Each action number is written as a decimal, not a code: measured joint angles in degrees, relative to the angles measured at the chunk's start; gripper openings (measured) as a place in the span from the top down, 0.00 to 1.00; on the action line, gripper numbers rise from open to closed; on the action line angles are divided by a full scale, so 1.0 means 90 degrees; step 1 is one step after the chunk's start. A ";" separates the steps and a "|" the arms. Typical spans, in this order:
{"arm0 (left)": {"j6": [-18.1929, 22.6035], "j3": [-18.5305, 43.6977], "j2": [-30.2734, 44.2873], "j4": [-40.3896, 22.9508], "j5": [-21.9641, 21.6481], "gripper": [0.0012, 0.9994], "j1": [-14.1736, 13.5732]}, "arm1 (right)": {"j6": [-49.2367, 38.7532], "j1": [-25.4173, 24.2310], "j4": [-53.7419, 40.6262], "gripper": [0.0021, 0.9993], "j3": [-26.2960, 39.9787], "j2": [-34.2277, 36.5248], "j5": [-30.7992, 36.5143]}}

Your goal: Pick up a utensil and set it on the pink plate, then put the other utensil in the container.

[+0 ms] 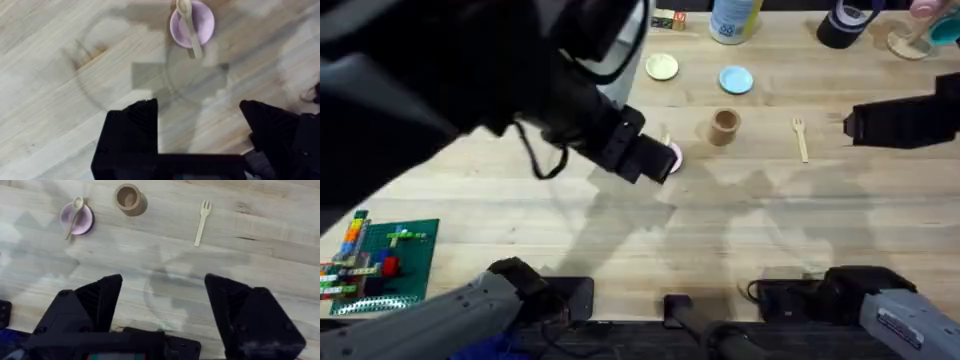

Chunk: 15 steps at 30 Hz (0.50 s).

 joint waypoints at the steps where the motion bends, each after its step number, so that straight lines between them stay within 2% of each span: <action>1: 0.0008 0.0000 -0.0114 -0.0046 -0.0039 0.01 0.0000 | 0.0002 0.0000 0.0000 0.00 0.0000 -0.0002 0.0000; 15: 0.0027 0.0000 -0.1681 -0.0719 -0.0360 0.00 0.0000 | 0.0001 0.0000 0.0000 0.00 0.0000 0.0000 0.0000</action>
